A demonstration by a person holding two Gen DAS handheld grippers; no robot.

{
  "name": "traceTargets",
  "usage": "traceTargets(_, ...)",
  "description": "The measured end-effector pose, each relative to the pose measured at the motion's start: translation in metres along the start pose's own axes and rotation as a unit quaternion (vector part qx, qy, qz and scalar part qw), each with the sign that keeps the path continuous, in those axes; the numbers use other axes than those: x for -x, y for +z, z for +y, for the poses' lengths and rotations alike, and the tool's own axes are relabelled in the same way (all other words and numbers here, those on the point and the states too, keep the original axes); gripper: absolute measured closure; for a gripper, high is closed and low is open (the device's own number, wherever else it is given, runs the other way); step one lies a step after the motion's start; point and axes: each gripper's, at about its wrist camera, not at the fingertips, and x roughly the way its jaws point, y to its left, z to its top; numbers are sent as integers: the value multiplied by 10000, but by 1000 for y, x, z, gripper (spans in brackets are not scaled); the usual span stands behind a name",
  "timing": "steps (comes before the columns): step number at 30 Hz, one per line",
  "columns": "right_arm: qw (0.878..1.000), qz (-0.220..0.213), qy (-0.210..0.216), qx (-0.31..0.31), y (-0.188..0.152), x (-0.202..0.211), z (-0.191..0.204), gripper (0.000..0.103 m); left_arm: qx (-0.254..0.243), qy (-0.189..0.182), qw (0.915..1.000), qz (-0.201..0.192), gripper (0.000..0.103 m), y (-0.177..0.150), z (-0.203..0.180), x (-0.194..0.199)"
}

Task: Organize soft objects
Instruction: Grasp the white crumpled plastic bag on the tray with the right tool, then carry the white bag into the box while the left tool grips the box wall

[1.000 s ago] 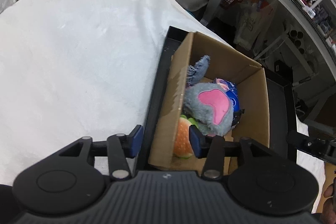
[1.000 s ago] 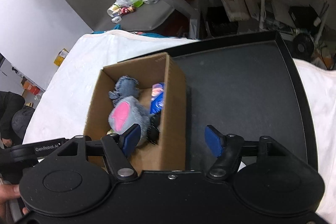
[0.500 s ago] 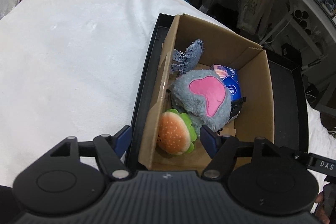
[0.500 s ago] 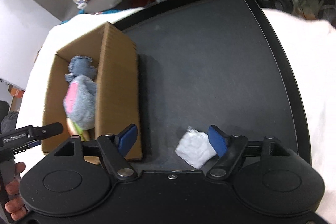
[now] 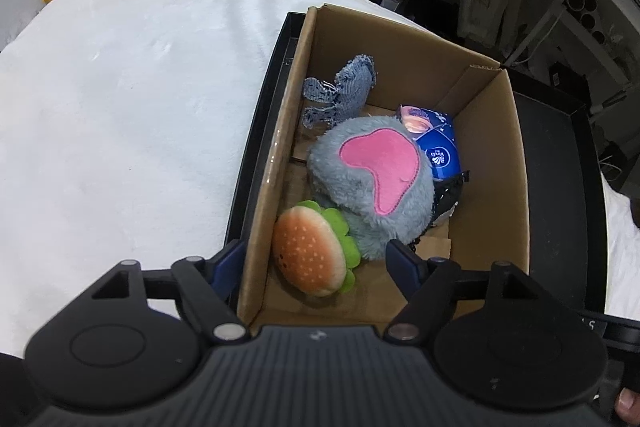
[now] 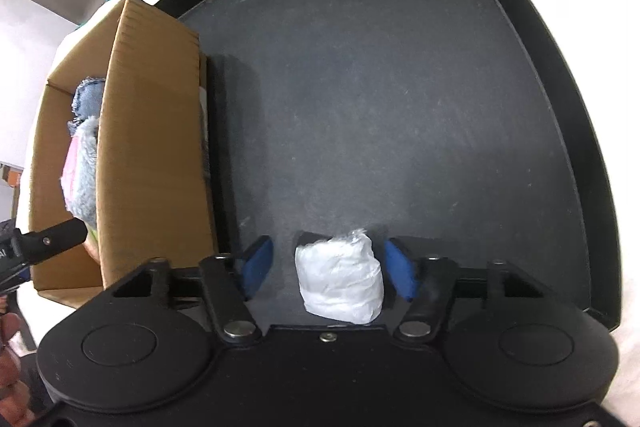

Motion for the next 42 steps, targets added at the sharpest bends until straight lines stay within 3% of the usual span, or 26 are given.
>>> traceTargets(1,10000,-36,-18,43,-1,0,0,59,-5,29,10000,-2,27,0,-1,0)
traceTargets(2,10000,-52,2,36,-1,0,-1,59,-15,45,10000,-7,27,0,-1,0)
traceTargets(15,9978,-628,204,30,8,32,-7,60,-3,-24,10000,-84,27,0,0,7)
traceTargets(29,9916,-1193,258,436,15,74,35,60,202,-323,9990,-242,28,-3,25,18)
traceTargets(38,9856,-1468,256,804,18,98,76,60,450,-576,9969,-285,35,-8,45,17)
traceTargets(42,9839,-1491,242,955,16,99,94,60,585,-717,9953,-274,46,-11,55,15)
